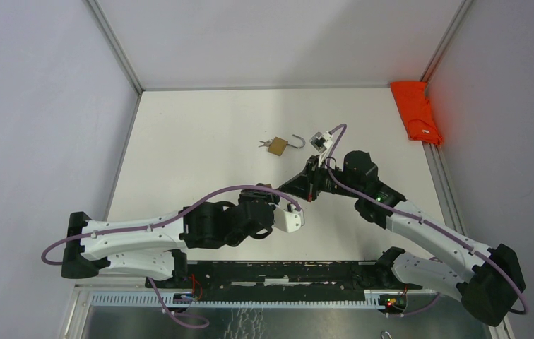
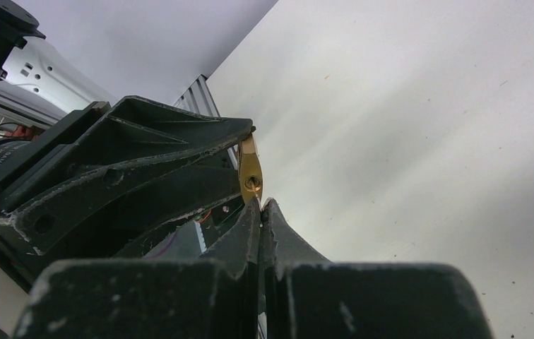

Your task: Unlock with the key

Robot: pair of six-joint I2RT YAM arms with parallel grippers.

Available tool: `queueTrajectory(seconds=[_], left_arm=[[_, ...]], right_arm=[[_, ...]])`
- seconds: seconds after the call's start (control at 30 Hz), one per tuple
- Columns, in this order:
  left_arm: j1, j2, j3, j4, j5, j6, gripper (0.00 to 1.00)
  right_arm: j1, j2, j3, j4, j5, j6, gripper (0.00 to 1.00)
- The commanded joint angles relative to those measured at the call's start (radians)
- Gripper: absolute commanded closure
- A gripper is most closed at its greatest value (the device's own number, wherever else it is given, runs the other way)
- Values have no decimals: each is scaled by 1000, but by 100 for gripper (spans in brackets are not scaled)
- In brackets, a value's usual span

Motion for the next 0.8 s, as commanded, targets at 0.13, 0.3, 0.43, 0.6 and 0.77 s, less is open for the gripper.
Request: queueTrajectory(seconds=[0.13, 0.3, 0.43, 0.6, 0.77], left_arm=[[-3, 5, 74, 169, 14, -30, 98], [2, 11, 109, 174, 29, -44, 98], [4, 6, 107, 170, 35, -42, 98], [10, -6, 92, 168, 48, -44, 98], [19, -16, 88, 166, 67, -38, 98]], right_arm=[[44, 21, -7, 77, -43, 26, 100], [48, 17, -17, 85, -24, 36, 100], [48, -18, -28, 82, 13, 34, 100], [47, -65, -11, 9, 80, -4, 100], [48, -79, -5, -15, 94, -16, 100]])
